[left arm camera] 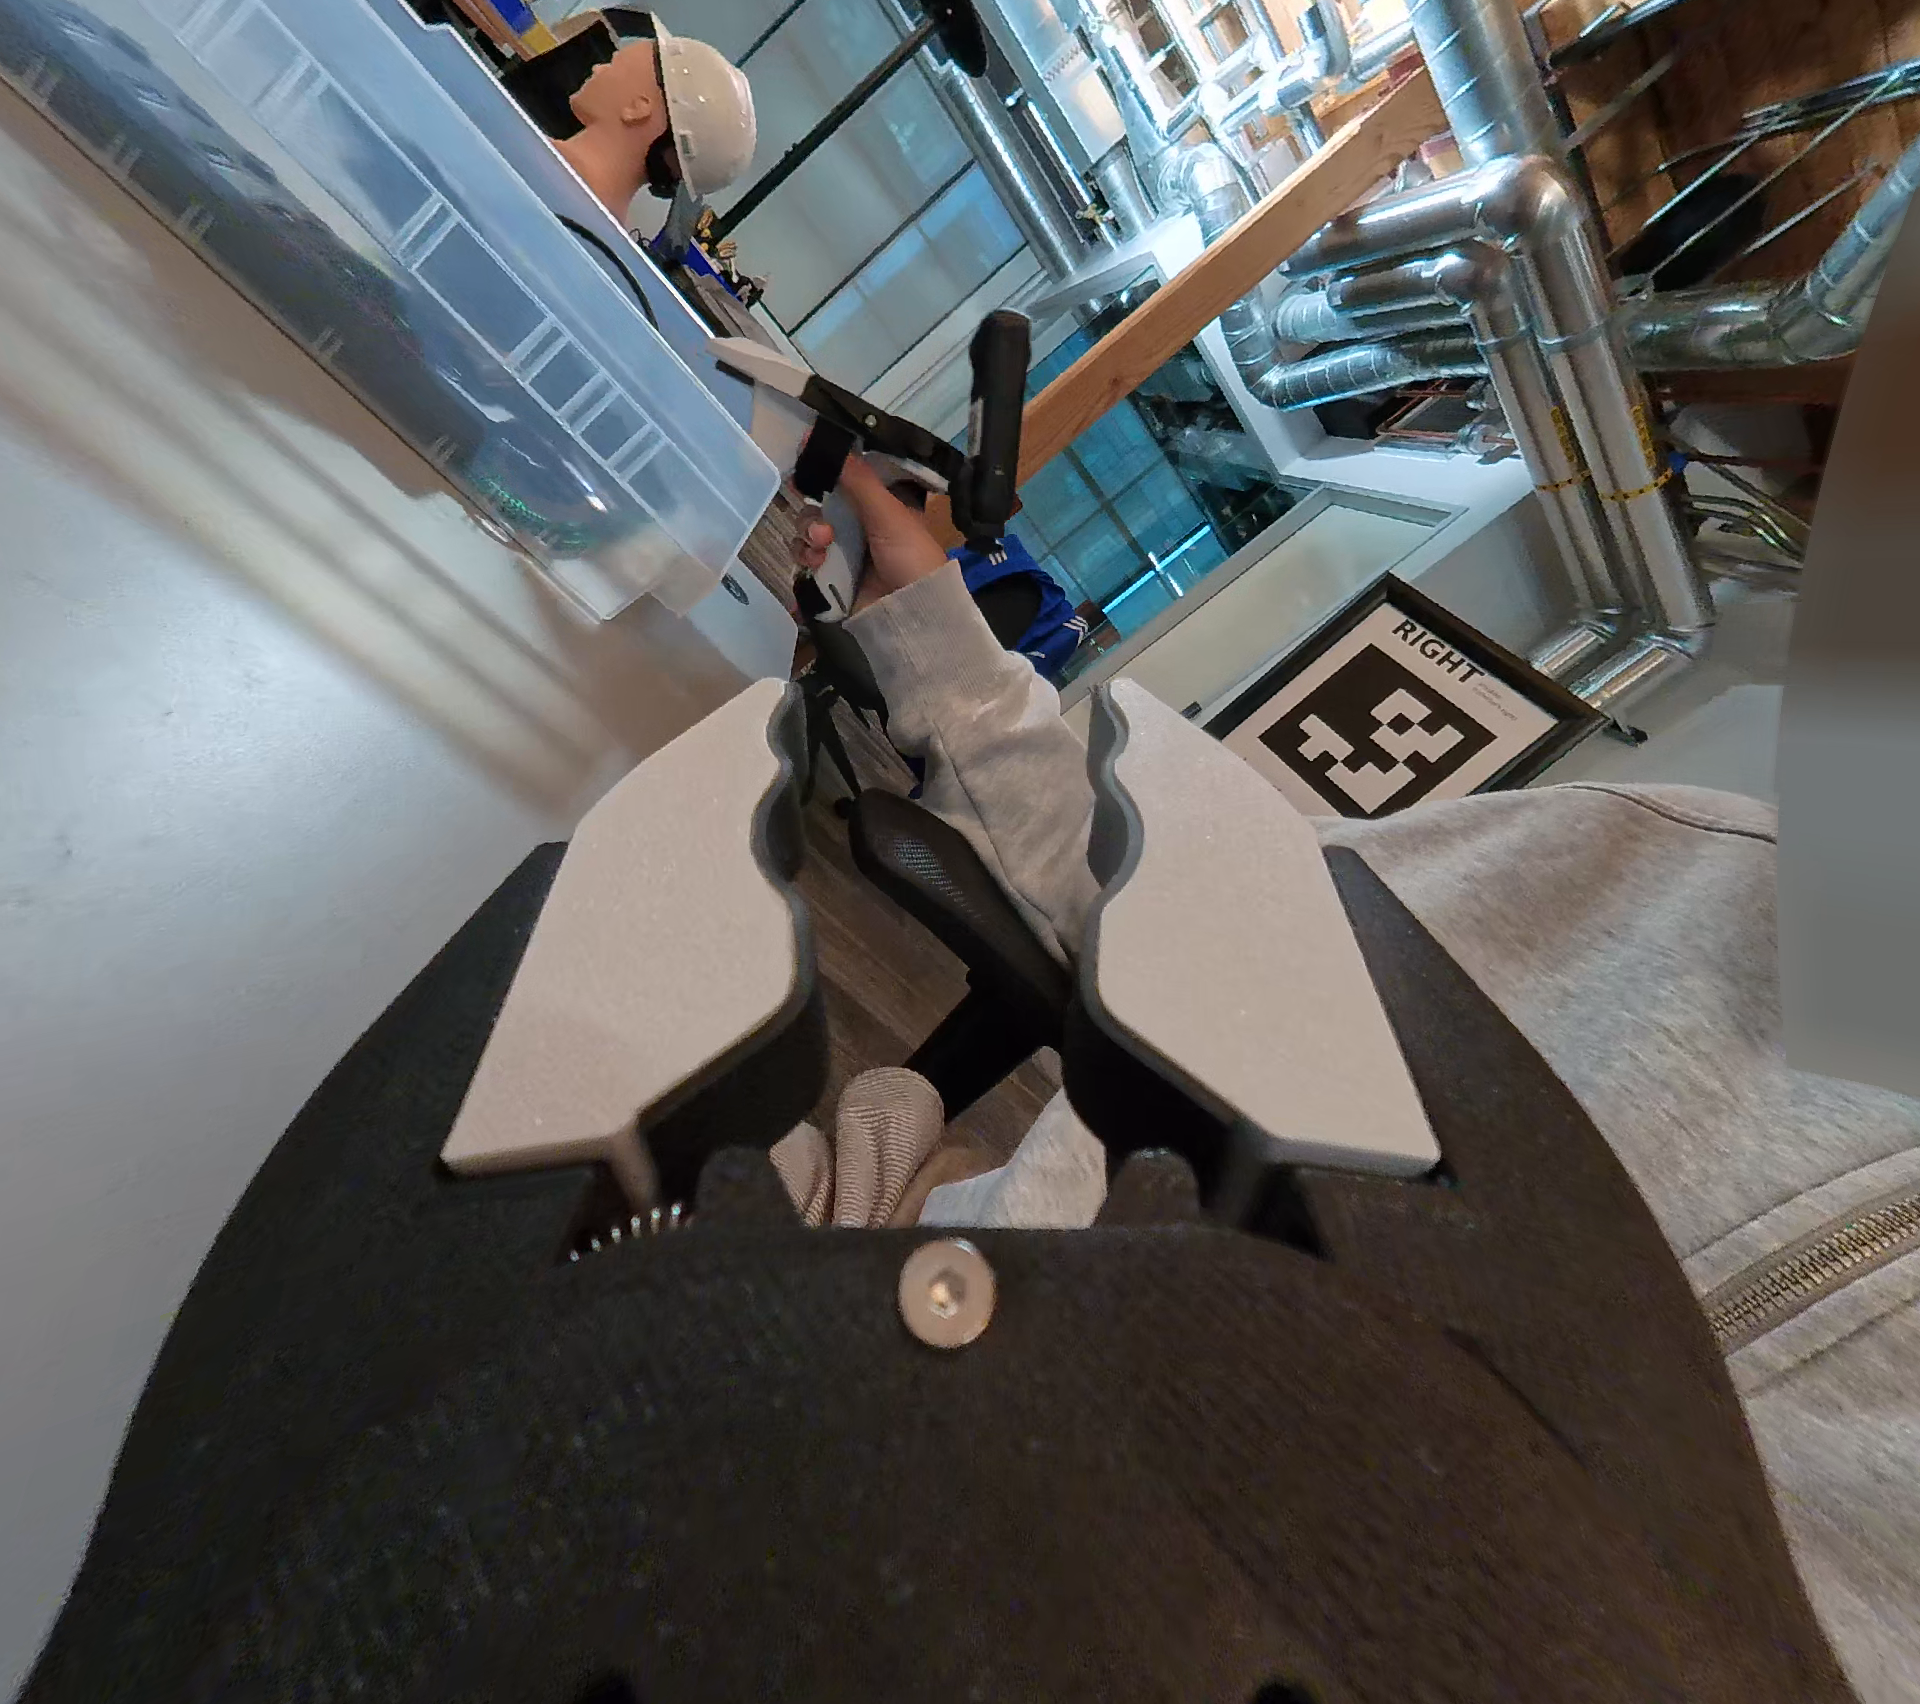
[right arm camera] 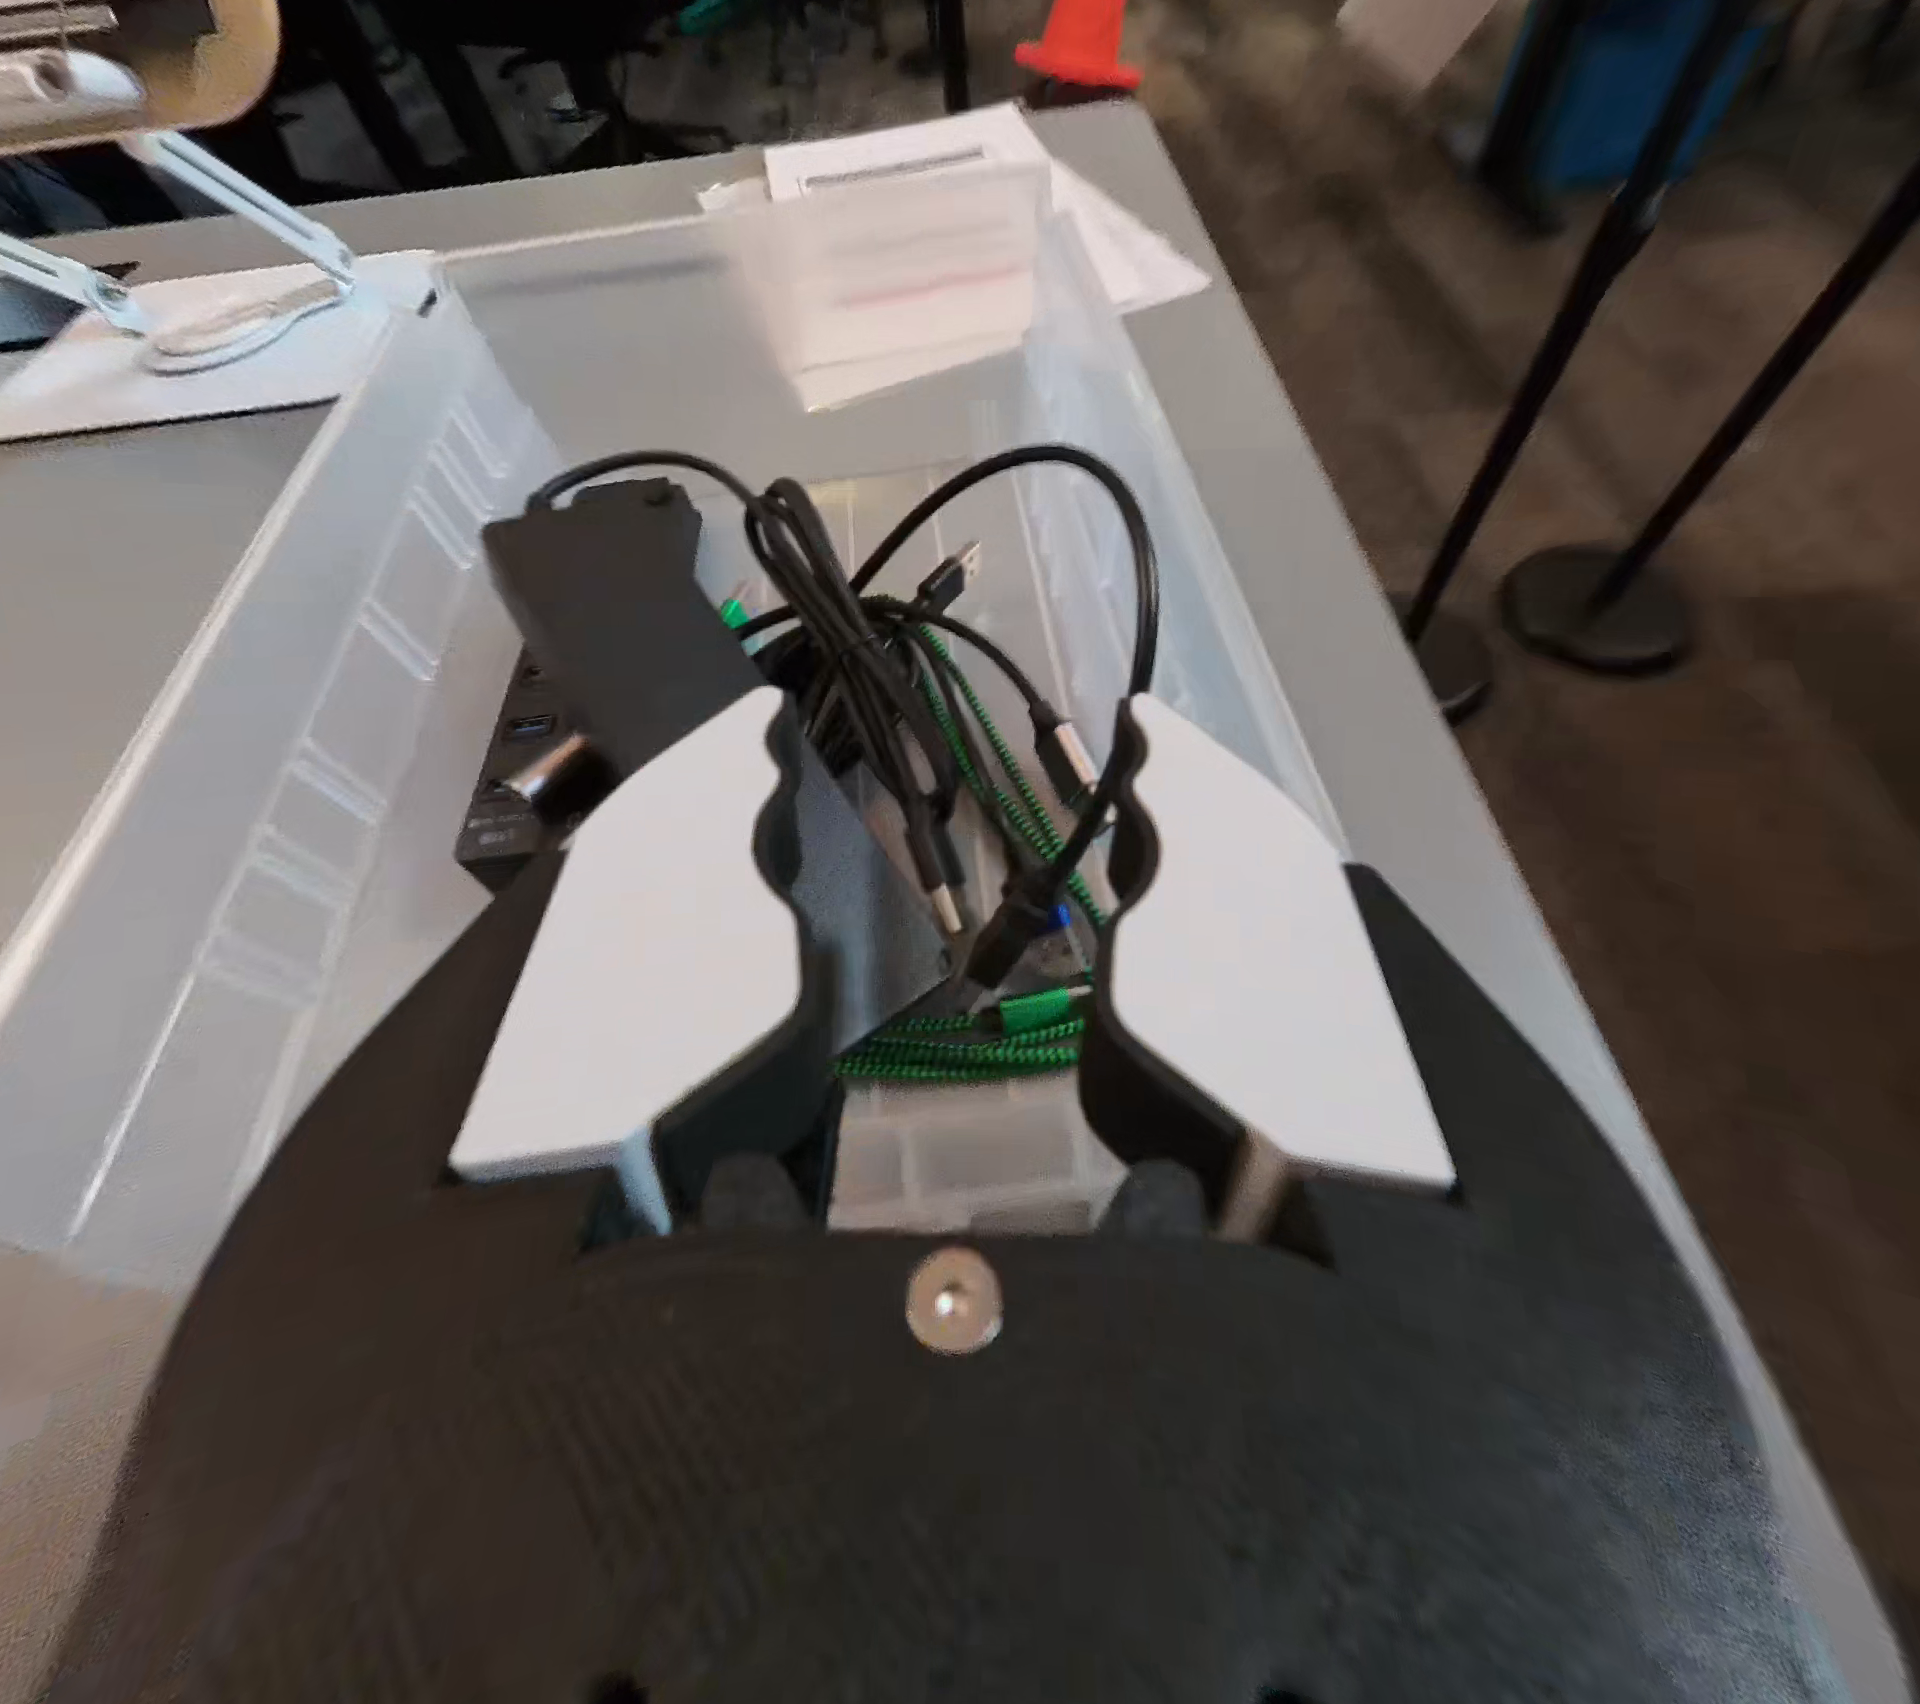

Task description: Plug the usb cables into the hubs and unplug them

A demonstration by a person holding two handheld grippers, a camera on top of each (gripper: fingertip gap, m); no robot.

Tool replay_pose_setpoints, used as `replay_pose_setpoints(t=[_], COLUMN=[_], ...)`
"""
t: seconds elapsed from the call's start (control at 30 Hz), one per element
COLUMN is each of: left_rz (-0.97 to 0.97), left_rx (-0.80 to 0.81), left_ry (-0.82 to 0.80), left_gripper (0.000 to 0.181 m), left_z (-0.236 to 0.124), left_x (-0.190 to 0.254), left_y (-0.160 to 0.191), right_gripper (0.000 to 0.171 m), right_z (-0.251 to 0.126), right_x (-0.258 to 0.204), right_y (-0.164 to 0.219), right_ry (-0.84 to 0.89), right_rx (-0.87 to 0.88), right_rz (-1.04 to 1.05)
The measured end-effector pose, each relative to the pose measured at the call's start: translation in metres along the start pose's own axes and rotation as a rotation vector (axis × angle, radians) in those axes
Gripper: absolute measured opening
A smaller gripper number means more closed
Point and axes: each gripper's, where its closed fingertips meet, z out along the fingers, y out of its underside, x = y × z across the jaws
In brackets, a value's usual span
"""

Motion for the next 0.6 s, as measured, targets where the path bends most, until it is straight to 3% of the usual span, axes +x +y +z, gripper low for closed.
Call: replay_pose_setpoints(t=[0.03, 0.17, 0.27, 0.37, 0.47, 0.6], left_rz=[-0.002, -0.005, 0.005, 0.0, -0.01, -0.002], left_rx=[0.004, 0.005, 0.002, 0.006, 0.006, 0.001], left_ry=[-0.001, 0.002, 0.003, 0.005, 0.01, 0.014], left_gripper=[0.053, 0.052, 0.052, 0.052, 0.052, 0.052], left_z=[0.0, 0.0, 0.0, 0.0, 0.0, 0.001], left_x=[0.0, 0.001, 0.004, 0.005, 0.006, 0.009], left_y=[-0.001, 0.0, 0.0, 0.0, 0.001, 0.003], right_gripper=[0.059, 0.059, 0.048, 0.052, 0.055, 0.039], right_z=[-0.002, -0.006, -0.006, 0.0, 0.002, -0.005], right_x=[0.0, -0.013, -0.043, -0.068, -0.076, -0.076], right_y=[-0.004, -0.012, -0.009, 0.007, 0.012, 0.004], right_ry=[0.027, 0.072, -0.022, -0.092, -0.107, -0.163], right_rx=[0.017, 0.06, 0.06, -0.019, -0.05, -0.039], right_rz=[-0.044, -0.236, -0.346, -0.442, -0.447, -0.388])
